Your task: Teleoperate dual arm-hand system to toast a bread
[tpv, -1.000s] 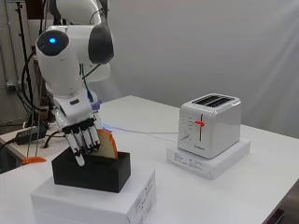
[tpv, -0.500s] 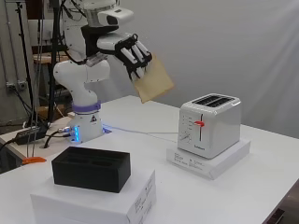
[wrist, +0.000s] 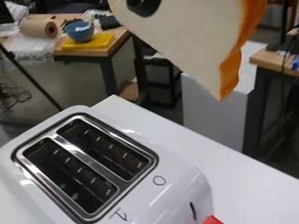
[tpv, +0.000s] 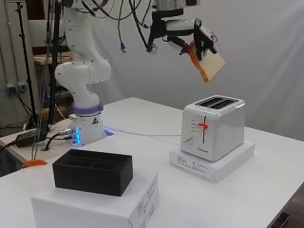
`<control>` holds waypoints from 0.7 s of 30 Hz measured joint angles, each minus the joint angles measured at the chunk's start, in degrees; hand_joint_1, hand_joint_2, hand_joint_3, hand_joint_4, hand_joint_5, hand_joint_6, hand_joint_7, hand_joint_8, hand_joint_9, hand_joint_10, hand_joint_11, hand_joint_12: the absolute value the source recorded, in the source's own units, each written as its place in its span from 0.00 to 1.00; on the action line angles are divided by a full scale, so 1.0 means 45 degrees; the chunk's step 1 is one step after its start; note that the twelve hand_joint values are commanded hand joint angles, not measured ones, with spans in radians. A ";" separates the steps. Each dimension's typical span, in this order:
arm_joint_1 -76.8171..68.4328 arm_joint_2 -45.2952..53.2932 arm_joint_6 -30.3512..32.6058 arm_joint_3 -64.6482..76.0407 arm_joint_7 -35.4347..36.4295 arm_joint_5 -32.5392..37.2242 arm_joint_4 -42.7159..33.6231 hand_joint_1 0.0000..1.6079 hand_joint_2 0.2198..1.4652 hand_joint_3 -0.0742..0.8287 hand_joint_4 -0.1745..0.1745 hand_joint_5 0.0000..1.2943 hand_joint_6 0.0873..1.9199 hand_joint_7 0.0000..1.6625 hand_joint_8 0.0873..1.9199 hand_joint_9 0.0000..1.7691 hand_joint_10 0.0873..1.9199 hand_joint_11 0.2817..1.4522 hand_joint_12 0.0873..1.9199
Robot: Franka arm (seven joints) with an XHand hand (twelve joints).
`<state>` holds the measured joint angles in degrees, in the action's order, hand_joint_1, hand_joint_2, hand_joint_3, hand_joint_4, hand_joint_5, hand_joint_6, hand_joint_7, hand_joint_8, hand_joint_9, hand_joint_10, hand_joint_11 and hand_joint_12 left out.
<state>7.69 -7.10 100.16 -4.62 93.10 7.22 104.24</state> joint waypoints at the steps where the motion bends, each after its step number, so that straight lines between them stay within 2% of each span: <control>1: -0.0139 0.0730 -0.0909 -0.0111 -0.0082 -0.0117 -0.1081 0.77 0.74 0.08 0.03 0.58 0.63 0.67 0.41 0.79 0.00 0.44 0.06; 4: -0.0535 0.2958 -0.3495 -0.0444 -0.0389 -0.0346 -0.4724 0.77 0.74 0.08 0.03 0.58 0.62 0.67 0.42 0.80 0.00 0.43 0.05; 8: -0.1156 0.5319 -0.6191 -0.0832 -0.1028 -0.0556 -0.8768 0.77 0.75 0.08 0.00 0.57 0.62 0.67 0.44 0.81 0.00 0.45 0.05; 10: -0.1360 0.6699 -0.7789 -0.0917 -0.1425 -0.0562 -1.0396 0.77 0.75 0.08 0.00 0.56 0.63 0.66 0.44 0.82 0.00 0.47 0.06; 12: -0.1388 0.7889 -0.9022 -0.0917 -0.1494 -0.0547 -1.1335 0.77 0.75 0.08 0.00 0.56 0.63 0.66 0.44 0.82 0.00 0.48 0.06; 14: -0.1420 0.8581 -0.9385 -0.0876 -0.1528 -0.0522 -1.1212 0.77 0.75 0.08 0.00 0.56 0.64 0.67 0.43 0.82 0.00 0.47 0.07; 16: -0.1447 0.8341 -0.8745 -0.0800 -0.1562 -0.0495 -1.0054 0.77 0.75 0.08 0.00 0.56 0.65 0.67 0.41 0.81 0.00 0.44 0.06; 21: -0.1560 0.5475 -0.6076 -0.0673 -0.1640 -0.0503 -0.5035 0.77 0.74 0.08 0.00 0.57 0.64 0.69 0.38 0.80 0.00 0.43 0.05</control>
<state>0.67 17.54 72.83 -7.64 85.72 4.95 81.58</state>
